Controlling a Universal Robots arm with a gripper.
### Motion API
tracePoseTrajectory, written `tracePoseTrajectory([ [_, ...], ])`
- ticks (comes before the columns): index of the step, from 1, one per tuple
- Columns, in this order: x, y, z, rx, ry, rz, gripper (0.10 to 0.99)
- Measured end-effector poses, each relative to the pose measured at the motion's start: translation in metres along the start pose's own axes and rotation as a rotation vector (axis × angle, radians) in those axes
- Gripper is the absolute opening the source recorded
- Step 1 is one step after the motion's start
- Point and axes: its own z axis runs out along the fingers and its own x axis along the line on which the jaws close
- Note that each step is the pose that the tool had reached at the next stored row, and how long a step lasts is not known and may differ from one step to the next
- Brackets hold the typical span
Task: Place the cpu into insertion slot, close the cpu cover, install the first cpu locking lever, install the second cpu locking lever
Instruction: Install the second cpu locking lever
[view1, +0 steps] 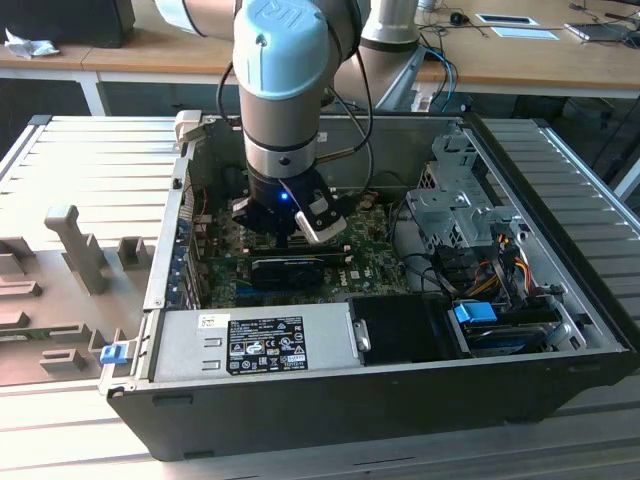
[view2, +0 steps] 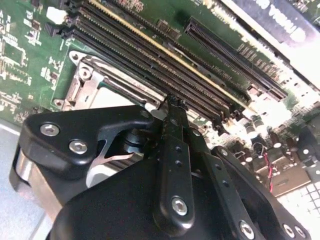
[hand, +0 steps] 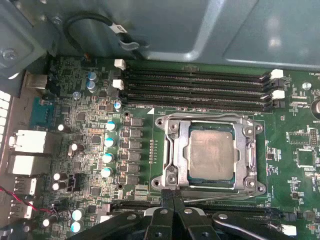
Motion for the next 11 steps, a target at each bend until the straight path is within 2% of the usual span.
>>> tracePoseTrajectory([
  [2, 0.0019, -0.0015, -0.0002, -0.018, -0.0051, -0.001, 0.106],
  [4, 0.0052, -0.0045, -0.0006, -0.032, -0.0112, -0.002, 0.106],
  [6, 0.0083, -0.0066, -0.0004, -0.039, -0.0153, -0.002, 0.106],
  [10, 0.0101, -0.0082, 0.0053, -0.051, -0.0165, -0.002, 0.106],
  [11, 0.0105, -0.0083, 0.0058, -0.058, -0.0172, -0.002, 0.106],
])
